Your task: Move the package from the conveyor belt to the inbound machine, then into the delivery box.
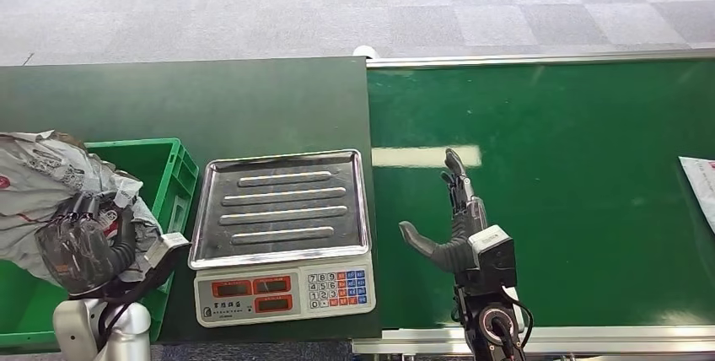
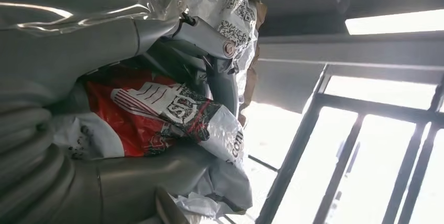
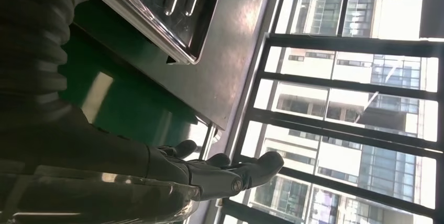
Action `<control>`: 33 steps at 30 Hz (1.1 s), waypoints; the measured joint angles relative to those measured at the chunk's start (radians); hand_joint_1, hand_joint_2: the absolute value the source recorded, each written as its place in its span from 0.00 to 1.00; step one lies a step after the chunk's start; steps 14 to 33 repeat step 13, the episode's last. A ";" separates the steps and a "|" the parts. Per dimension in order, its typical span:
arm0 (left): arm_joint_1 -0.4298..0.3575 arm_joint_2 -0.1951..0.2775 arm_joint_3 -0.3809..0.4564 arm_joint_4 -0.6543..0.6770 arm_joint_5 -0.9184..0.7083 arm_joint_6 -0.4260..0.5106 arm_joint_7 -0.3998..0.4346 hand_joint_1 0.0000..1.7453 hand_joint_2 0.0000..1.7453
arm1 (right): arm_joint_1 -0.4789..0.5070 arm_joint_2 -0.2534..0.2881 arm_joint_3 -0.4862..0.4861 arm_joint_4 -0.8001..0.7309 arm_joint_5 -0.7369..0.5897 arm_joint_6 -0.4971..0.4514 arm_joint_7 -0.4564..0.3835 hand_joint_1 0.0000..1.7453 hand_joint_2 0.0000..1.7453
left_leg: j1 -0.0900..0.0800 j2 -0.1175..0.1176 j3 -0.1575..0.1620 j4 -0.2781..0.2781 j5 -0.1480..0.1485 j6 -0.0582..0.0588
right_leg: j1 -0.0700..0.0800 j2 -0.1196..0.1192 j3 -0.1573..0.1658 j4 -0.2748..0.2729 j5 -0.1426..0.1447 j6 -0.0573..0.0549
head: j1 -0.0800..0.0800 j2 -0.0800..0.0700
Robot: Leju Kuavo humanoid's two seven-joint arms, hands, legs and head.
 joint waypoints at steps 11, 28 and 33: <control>-0.016 -0.005 0.089 0.007 0.017 0.001 -0.011 0.00 1.00 | 0.001 0.003 -0.002 -0.005 0.004 0.006 0.000 0.00 1.00 | 0.000 0.000 0.000 0.000 0.000 0.000 | 0.000 0.000 0.000 0.000 0.000 0.000 | 0.000 0.000; -0.019 -0.005 0.098 -0.012 0.050 0.001 -0.023 0.00 1.00 | 0.001 0.004 -0.002 -0.005 0.005 0.007 0.001 0.00 1.00 | 0.000 0.000 0.000 0.000 0.000 0.000 | 0.000 0.000 0.000 0.000 0.000 0.000 | 0.000 0.000; -0.019 -0.005 0.098 -0.012 0.050 0.001 -0.023 0.00 1.00 | 0.001 0.004 -0.002 -0.005 0.005 0.007 0.001 0.00 1.00 | 0.000 0.000 0.000 0.000 0.000 0.000 | 0.000 0.000 0.000 0.000 0.000 0.000 | 0.000 0.000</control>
